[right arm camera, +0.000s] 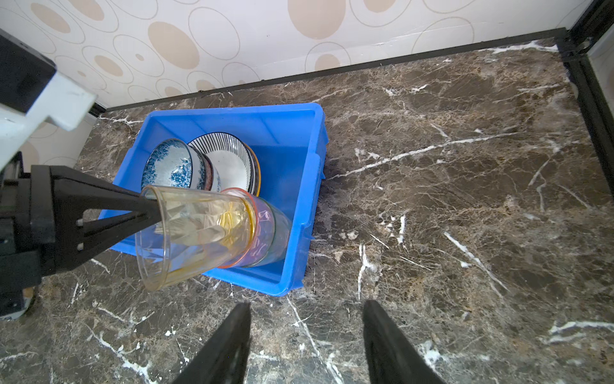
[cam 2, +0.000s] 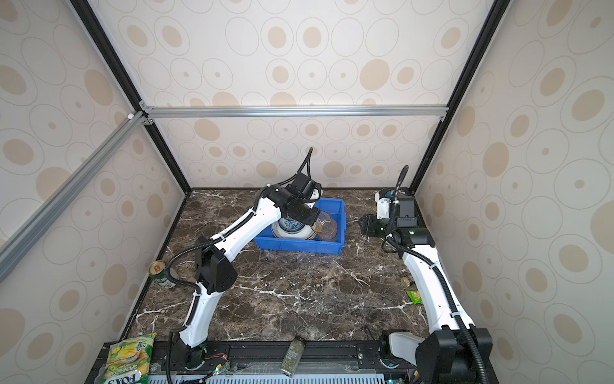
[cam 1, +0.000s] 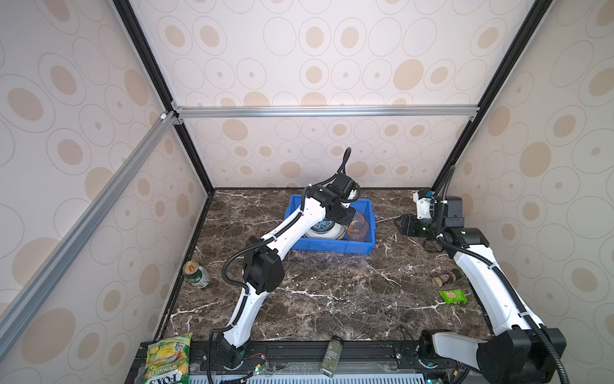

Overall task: Place the mixed dishes into the plastic bin
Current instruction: 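Lower the yellow glass onto the pink glass with the left gripper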

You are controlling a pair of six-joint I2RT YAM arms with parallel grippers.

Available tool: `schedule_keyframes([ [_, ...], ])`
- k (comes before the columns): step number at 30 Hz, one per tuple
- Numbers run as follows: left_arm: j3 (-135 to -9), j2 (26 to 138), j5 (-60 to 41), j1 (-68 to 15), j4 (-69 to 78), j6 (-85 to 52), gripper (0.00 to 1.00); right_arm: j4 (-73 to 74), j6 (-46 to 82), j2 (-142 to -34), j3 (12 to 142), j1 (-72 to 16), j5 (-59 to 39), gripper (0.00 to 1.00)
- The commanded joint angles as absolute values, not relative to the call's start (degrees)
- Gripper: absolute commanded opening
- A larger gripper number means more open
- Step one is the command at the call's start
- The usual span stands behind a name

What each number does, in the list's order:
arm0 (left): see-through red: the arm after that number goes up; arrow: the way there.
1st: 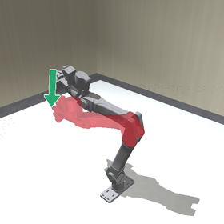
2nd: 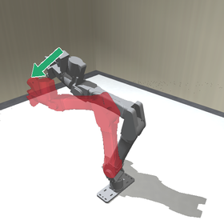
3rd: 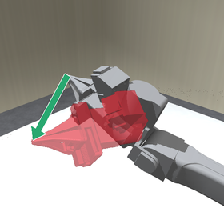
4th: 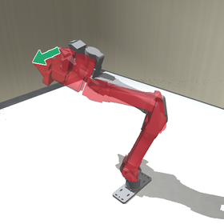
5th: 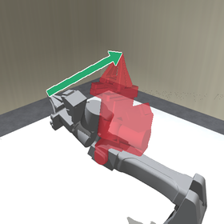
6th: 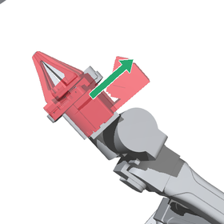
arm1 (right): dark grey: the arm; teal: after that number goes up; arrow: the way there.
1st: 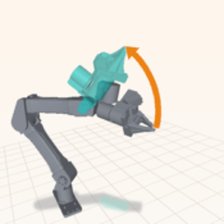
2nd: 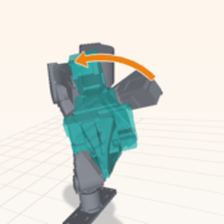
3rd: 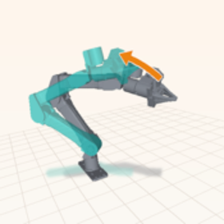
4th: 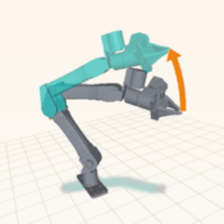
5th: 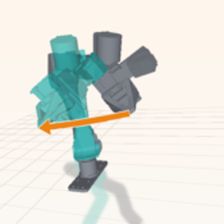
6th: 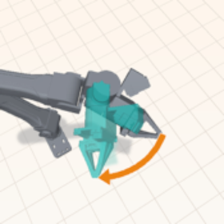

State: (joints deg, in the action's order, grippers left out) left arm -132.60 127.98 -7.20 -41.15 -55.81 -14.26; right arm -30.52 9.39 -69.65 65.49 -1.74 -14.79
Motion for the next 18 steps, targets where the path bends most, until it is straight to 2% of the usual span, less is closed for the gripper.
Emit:
schedule_keyframes([
  [1, -135.4, 128.6, -6.4, -41.7, -57.1, -14.9, 0.0, -30.9, 9.2, -69.5, 66.2, -1.3, -15.3, 0.57],
  [18, -138.7, 131.5, -6.3, -42.5, -60.6, -15.1, 0.05, -31.4, 9.1, -67.7, 65.3, -1.3, -14.8, 0.57],
])
